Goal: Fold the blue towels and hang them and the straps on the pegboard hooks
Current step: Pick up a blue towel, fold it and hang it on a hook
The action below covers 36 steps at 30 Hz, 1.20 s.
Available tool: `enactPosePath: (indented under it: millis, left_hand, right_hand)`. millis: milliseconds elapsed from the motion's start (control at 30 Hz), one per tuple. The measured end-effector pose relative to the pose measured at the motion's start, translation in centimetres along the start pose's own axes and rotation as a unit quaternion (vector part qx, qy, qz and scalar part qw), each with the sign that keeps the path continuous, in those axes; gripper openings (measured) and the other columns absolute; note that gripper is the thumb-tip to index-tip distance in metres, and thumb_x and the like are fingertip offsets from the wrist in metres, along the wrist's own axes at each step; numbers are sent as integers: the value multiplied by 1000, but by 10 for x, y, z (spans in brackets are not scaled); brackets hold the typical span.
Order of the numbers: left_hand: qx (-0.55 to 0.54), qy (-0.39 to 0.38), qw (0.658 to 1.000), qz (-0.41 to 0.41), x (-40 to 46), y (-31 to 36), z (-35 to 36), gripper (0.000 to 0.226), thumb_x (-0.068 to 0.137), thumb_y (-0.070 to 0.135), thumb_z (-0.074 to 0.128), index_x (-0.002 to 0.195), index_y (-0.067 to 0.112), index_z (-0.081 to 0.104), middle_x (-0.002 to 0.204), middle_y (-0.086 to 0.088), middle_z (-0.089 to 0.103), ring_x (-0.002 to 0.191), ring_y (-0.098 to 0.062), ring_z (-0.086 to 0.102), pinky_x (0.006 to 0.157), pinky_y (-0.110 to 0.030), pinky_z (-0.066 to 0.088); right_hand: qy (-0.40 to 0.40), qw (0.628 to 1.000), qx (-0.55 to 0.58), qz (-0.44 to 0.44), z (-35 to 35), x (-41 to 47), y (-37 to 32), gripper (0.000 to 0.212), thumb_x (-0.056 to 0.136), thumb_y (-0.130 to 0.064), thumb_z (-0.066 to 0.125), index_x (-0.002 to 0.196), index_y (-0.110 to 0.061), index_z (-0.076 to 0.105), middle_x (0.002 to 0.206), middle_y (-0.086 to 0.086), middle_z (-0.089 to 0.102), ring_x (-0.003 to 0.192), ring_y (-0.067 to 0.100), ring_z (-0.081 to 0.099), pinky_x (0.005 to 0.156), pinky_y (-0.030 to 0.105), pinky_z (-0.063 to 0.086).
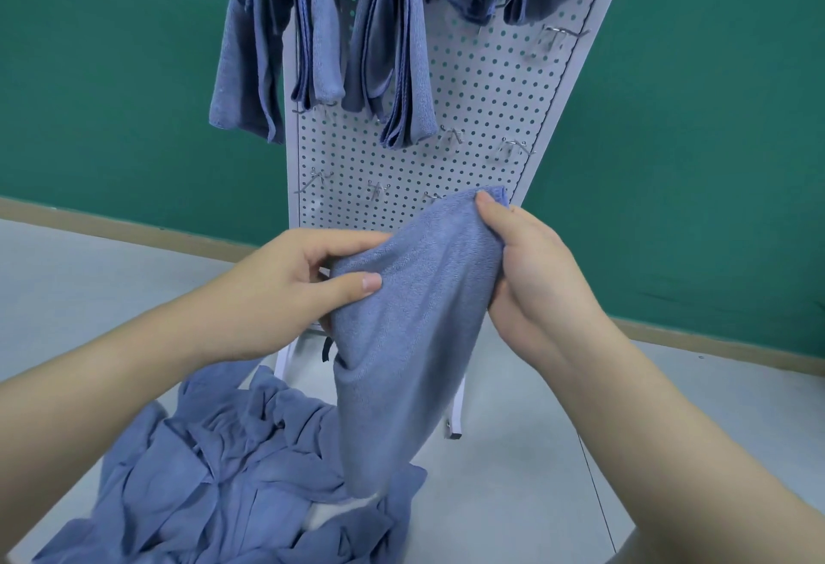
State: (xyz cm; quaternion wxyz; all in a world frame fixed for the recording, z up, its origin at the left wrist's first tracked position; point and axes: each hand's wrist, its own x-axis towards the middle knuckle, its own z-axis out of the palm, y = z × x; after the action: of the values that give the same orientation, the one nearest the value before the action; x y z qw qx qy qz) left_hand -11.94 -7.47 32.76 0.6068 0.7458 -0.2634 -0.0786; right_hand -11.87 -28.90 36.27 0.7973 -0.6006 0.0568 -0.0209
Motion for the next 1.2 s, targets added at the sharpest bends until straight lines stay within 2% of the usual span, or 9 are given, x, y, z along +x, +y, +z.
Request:
enactPosePath:
  millis: [100,200,367,567,700,833,900,1100,1200]
  left_hand:
    - [4,-7,1000,5,-2,2,2,39,101,8,55,122,34,75,120,3,76,107,-23,73,82,-44,64]
    - [5,7,1000,19,-4,6,5,44,103,6,52,118,40,75,113,3,78,93,-17,72,70,-47,63]
    - [-6,36,999,36,-4,2,10,35,95,21,59,120,40,75,109,-2,79,86,-27,67,65,-59,57]
    - [-13,61,996,58,-4,4,12,29,91,24,58,108,34,79,98,-7,78,73,-39,64,56,-50,58]
    - [18,53,996,64,-4,5,13,16,95,35,58,101,25,69,93,-23,65,72,-44,59,61,-52,55]
    - [72,-17,997,9,-3,0,14,29,99,34,50,94,7,61,83,-20,60,71,-38,65,58,-48,61]
    - [97,-51,994,-27,-3,-4,14,32,104,32,50,93,4,62,81,-14,66,70,-32,71,63,-51,62]
    - [85,-88,992,-38,0,-5,14,39,93,46,60,90,10,74,79,0,70,73,-13,66,66,-33,57]
    - [100,-97,989,-49,-1,-8,13,46,82,63,64,92,19,74,91,-9,73,80,-28,66,78,-43,59]
  right_hand:
    - [3,1000,1,-1,1,-2,-1,16,104,-23,60,106,-9,64,93,7,75,86,19,74,80,32,61]
    - [6,1000,-2,9,0,-1,-3,15,104,-24,60,106,-10,63,107,15,77,100,26,76,88,38,61]
    - [4,1000,-10,19,-3,-1,-5,17,103,-26,62,109,-9,64,117,18,75,111,31,73,100,48,56]
    - [8,1000,-18,20,-4,-2,-7,17,103,-25,63,109,-10,68,100,7,79,85,16,75,77,31,62]
    - [6,999,-34,18,-4,-2,-5,22,103,-26,62,112,-8,69,107,9,79,92,18,76,86,35,61]
    - [6,999,-43,16,-5,-1,-4,15,103,-25,62,97,-12,65,85,3,75,77,16,73,73,31,60]
    - [9,998,-53,17,-5,-1,-2,15,103,-25,63,96,-12,62,83,4,72,78,19,70,76,35,58]
    - [5,998,-56,16,-3,-1,0,14,102,-24,64,98,-11,64,87,10,71,80,23,68,76,36,56]
    - [-6,998,-53,26,-1,-2,3,15,102,-24,64,94,-11,61,82,8,69,78,22,67,75,36,55]
